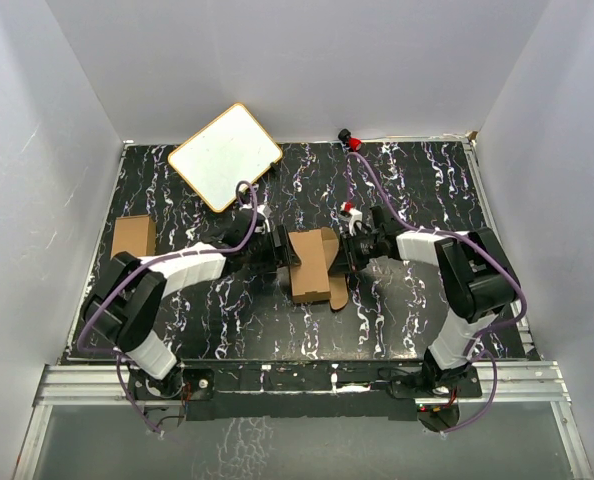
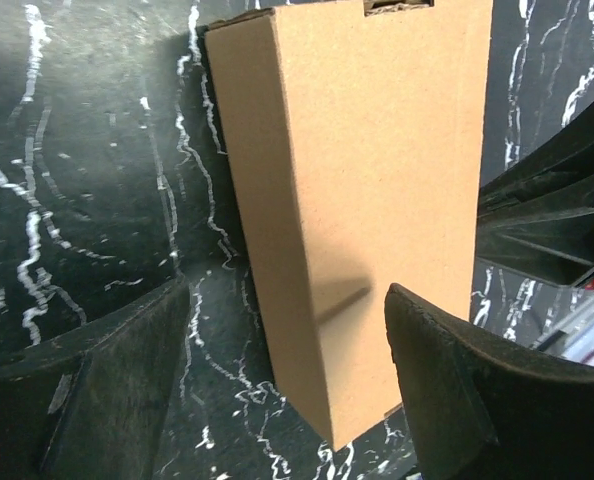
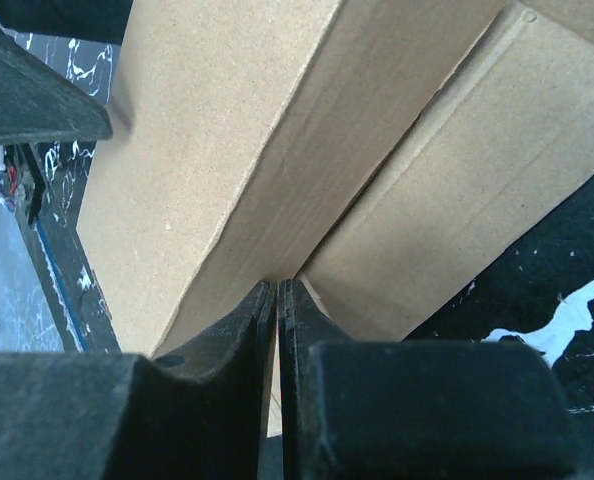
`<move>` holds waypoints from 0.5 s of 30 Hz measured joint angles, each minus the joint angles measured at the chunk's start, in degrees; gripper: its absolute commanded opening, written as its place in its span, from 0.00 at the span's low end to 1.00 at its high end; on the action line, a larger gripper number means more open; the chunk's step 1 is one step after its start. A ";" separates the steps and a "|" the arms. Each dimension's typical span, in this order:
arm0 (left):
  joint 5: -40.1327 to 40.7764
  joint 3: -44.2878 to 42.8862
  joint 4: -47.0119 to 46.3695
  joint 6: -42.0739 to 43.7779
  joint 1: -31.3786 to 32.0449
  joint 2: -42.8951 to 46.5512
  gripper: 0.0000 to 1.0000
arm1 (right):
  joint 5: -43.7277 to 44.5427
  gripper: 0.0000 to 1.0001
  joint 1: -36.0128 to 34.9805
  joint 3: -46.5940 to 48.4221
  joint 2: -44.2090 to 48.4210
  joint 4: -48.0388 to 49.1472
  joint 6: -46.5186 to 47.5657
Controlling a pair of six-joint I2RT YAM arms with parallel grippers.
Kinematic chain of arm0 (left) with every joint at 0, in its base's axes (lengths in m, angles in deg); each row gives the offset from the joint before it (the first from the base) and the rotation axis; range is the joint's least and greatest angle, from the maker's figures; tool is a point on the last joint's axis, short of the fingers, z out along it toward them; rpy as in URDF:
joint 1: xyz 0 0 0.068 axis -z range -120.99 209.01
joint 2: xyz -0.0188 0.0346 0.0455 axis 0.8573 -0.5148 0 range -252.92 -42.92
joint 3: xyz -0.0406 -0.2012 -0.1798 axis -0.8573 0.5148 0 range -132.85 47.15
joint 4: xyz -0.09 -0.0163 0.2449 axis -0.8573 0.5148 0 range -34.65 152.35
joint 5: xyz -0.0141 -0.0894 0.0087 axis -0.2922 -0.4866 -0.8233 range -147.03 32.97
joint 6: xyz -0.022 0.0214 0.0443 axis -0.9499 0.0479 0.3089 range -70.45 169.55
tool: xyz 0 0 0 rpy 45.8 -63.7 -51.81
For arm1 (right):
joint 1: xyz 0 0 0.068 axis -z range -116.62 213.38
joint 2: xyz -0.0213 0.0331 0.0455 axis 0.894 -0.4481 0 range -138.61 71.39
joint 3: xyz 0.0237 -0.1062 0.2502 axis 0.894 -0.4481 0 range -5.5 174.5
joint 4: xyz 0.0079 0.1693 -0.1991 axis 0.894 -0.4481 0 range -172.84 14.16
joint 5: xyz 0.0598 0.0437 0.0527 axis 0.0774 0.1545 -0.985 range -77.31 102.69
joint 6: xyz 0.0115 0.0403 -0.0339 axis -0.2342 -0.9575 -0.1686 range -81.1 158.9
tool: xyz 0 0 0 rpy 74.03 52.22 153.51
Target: Fold the paper box
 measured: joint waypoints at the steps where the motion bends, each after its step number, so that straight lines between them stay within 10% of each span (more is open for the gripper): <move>1: 0.85 0.04 0.87 0.70 0.00 0.63 0.76 | -0.37 0.14 0.04 0.24 -0.31 -0.11 0.09; 15: 5.01 7.74 -0.09 3.45 0.00 18.45 0.76 | -0.22 0.09 2.67 1.25 9.94 -4.46 11.21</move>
